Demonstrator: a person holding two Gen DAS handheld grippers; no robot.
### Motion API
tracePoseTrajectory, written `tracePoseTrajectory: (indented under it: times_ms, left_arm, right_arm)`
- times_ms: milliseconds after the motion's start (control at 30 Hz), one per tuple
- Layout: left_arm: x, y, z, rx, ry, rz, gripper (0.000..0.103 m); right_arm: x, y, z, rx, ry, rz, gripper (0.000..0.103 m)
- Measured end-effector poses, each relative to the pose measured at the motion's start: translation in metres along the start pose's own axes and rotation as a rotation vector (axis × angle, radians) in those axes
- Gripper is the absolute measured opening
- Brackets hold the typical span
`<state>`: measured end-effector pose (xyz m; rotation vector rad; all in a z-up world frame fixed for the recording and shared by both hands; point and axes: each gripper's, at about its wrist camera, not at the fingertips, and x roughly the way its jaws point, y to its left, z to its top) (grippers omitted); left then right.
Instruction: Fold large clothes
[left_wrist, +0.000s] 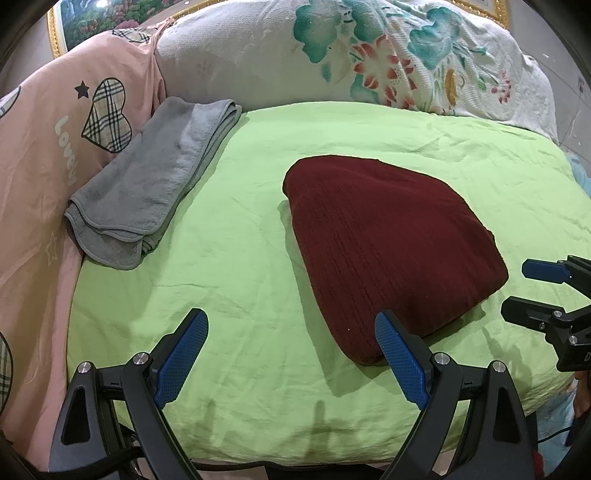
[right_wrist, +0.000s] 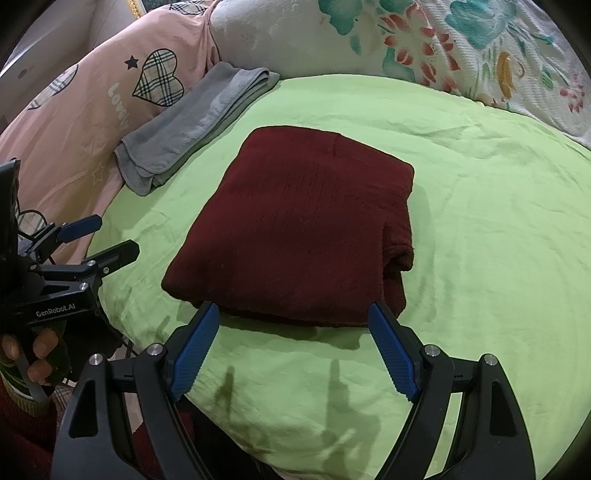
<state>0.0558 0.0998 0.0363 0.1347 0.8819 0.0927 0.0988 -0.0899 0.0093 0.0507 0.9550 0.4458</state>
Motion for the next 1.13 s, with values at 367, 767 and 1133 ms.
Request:
tracePoseTrajectory:
  times_ms: [367, 767, 1133]
  left_arm:
    - [-0.0015, -0.0036, 0.0003, 0.01, -0.001, -0.002, 0.092]
    - [-0.002, -0.0048, 0.0004, 0.011, -0.001, -0.004, 0.092]
    - [-0.0011, -0.0053, 0.0035, 0.017, 0.001, -0.01, 0.092]
  right_arm:
    - [-0.0024, -0.0007, 0.0002, 0.001, -0.005, 0.001, 0.083]
    - [-0.0047, -0.0003, 0.0031, -0.001, -0.009, 0.005, 0.083]
    - [-0.0053, -0.0009, 0.0051, -0.002, -0.011, 0.006, 0.083]
